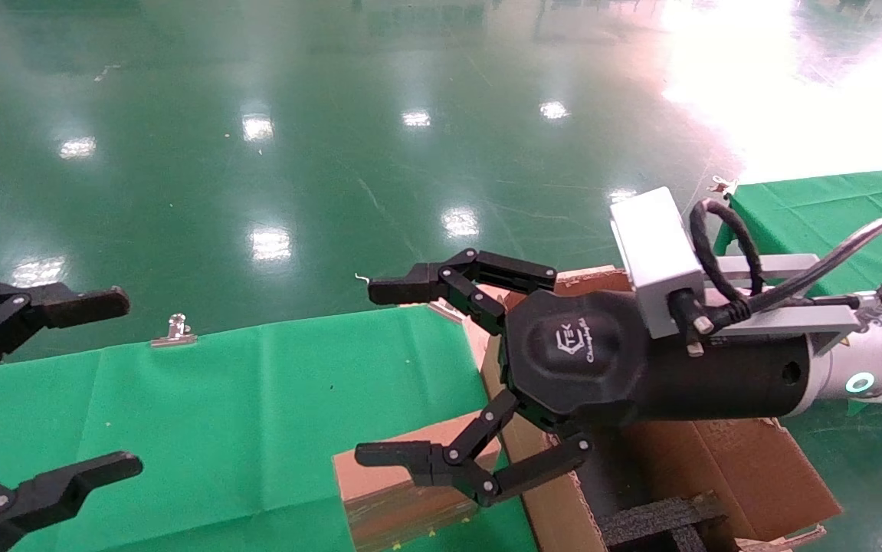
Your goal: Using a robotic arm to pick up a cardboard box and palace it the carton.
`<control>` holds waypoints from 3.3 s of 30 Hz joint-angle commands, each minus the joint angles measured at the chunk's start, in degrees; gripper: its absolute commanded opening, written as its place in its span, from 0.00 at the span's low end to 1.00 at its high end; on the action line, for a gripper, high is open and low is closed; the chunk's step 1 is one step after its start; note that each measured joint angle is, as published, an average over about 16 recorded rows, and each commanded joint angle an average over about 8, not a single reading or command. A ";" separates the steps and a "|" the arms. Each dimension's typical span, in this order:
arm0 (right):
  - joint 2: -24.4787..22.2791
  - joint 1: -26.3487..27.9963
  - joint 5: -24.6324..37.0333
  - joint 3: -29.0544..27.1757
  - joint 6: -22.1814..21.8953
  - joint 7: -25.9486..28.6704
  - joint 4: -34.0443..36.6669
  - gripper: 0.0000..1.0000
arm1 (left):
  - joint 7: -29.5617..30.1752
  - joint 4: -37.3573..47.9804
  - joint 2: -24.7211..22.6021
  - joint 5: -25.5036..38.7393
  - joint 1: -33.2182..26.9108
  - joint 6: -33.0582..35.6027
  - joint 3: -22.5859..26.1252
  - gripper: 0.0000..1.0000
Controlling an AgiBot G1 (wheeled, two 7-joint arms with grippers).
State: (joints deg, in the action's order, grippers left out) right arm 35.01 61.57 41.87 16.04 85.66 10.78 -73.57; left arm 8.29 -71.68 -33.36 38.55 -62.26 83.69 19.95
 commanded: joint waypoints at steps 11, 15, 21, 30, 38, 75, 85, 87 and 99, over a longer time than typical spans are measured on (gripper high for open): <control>0.00 0.00 0.00 0.00 0.00 0.00 0.00 1.00 | 0.00 0.00 0.00 0.00 0.00 0.00 0.00 1.00; 0.00 0.00 0.00 0.00 0.00 0.00 0.00 1.00 | 0.00 0.00 0.00 0.00 0.00 0.00 0.00 0.80; 0.00 0.00 0.00 0.00 0.00 0.00 0.00 1.00 | 0.00 0.00 0.00 0.00 0.00 0.00 0.00 0.05; -0.39 0.44 1.66 0.70 0.27 0.22 0.14 1.00 | 0.00 0.00 0.00 0.00 0.00 0.00 0.00 0.00; -0.50 6.91 13.72 6.19 2.62 2.37 0.25 1.00 | 0.00 0.01 0.00 0.00 0.00 0.00 0.00 0.00; 20.59 33.56 50.79 40.77 4.23 -7.44 14.72 0.96 | -0.01 0.01 0.00 -0.01 -0.01 0.00 0.02 0.62; 21.75 34.32 50.29 42.23 3.91 -8.72 16.10 0.00 | -0.01 0.03 0.01 -0.02 0.01 -0.02 0.01 1.00; 21.70 34.28 50.27 42.18 3.90 -8.68 16.05 0.00 | -0.01 0.03 0.01 -0.03 0.01 -0.02 0.01 1.00; 21.42 34.04 50.38 41.84 3.92 -8.44 15.70 0.00 | -0.01 0.03 0.01 -0.03 0.01 -0.02 0.01 1.00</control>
State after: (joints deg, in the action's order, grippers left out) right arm 56.43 95.62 92.24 57.90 89.58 2.34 -57.86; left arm 8.27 -71.65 -33.35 38.52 -62.25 83.68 19.96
